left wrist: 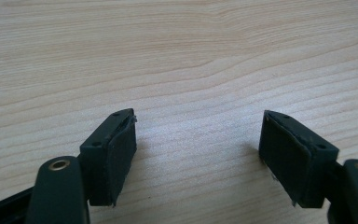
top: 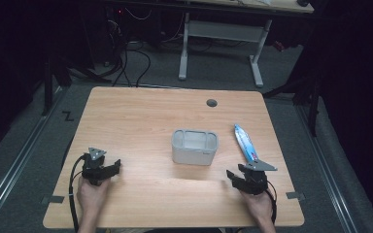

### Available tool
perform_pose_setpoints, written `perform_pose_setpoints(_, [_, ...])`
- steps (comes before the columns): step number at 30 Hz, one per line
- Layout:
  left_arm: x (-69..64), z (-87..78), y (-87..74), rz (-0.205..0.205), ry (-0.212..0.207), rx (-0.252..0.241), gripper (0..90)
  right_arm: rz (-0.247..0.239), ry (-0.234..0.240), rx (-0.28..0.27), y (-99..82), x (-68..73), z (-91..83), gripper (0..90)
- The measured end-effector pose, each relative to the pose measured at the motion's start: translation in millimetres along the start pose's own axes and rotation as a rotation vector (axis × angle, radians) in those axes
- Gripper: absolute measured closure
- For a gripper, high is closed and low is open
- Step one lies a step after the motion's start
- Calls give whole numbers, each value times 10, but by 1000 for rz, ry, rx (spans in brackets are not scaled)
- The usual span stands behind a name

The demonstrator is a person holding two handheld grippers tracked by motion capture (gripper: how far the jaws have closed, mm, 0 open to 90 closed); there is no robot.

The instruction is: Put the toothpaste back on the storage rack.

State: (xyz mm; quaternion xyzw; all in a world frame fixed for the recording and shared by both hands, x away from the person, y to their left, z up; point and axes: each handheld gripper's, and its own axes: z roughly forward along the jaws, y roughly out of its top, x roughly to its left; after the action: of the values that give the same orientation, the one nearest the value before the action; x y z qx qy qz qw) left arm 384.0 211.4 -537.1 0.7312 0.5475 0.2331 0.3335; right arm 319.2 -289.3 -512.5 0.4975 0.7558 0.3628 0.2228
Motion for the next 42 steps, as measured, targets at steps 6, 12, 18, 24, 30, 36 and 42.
perform_pose_setpoints(6, [1, 1, 0, -1, 1, -1, 279, -3, -9, -44, -8, -27, -48, 427])
perform_pose_setpoints(12, [1, 1, 0, -2, 0, -2, 279, 6, -11, -66, 12, -80, -105, 425])
perform_pose_setpoints(18, [1, 1, 0, -3, 1, -1, 279, 21, -16, -57, 20, -104, -117, 439])
perform_pose_setpoints(24, [1, 1, 0, -2, 2, -1, 279, 48, -48, -83, 59, -200, -186, 434])
perform_pose_setpoints(30, [0, 1, 0, -2, 2, -1, 279, 55, -76, -95, 101, -309, -250, 424])
perform_pose_setpoints(36, [0, 2, 0, -2, 2, -2, 279, 72, -82, -86, 155, -399, -268, 419])
perform_pose_setpoints(42, [0, 2, 0, -2, 2, -2, 279, 76, -90, -75, 228, -471, -268, 402])
